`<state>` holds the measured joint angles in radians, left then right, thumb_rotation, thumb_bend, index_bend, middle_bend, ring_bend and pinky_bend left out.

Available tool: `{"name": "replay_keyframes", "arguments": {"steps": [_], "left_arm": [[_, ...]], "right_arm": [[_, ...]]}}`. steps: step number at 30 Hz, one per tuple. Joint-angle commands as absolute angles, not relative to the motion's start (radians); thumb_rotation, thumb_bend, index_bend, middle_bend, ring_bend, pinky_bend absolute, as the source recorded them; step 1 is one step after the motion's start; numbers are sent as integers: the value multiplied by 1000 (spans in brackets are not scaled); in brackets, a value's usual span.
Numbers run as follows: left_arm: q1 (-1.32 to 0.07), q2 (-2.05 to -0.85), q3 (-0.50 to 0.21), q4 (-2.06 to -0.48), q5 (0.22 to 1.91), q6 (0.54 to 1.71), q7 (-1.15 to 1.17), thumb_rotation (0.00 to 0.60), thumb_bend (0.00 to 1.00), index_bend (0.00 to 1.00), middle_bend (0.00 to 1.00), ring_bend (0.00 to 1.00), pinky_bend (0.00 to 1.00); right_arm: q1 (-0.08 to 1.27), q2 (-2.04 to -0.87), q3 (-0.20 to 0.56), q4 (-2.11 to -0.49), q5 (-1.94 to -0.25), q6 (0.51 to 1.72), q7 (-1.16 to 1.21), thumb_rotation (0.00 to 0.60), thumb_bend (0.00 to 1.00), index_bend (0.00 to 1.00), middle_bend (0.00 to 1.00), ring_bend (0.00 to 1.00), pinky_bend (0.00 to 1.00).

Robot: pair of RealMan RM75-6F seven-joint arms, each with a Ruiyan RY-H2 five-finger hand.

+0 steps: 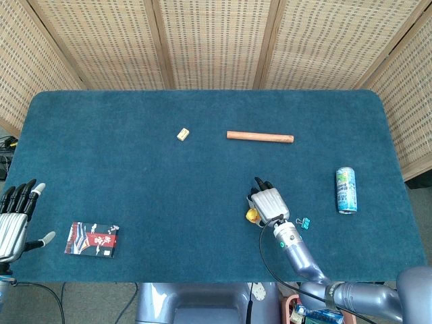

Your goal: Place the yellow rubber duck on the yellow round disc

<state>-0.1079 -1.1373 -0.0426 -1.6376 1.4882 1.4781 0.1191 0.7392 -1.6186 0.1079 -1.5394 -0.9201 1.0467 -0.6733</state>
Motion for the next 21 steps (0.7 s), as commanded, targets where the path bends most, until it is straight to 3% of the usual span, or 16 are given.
{"name": "replay_keyframes", "arguments": {"steps": [1,9,17,21], "left_arm": [[-108,-1137,-43,-1637,1485,1477,119,600,116,0,0,0,0],[-107,-1137,-43,-1640,1490,1480,121,600,116,0,0,0,0],[-107,-1136,-43,-1640,1490,1480,118,600,115,0,0,0,0],[-107,-1136,-43,-1639,1488,1479,116,600,116,0,0,0,0]], "right_arm": [[740,-1622,109,-1533,-921,1044,-670,600,174,551,304,21,164],[741,-1632,108,-1513,-921,1042,-673,600,175,550,283,22,165],[742,-1624,109,-1525,-916,1050,-690,600,174,440,162,3,127],[746,-1614,112,-1542,-908,1051,-708,600,174,431,145,0,102]]}}
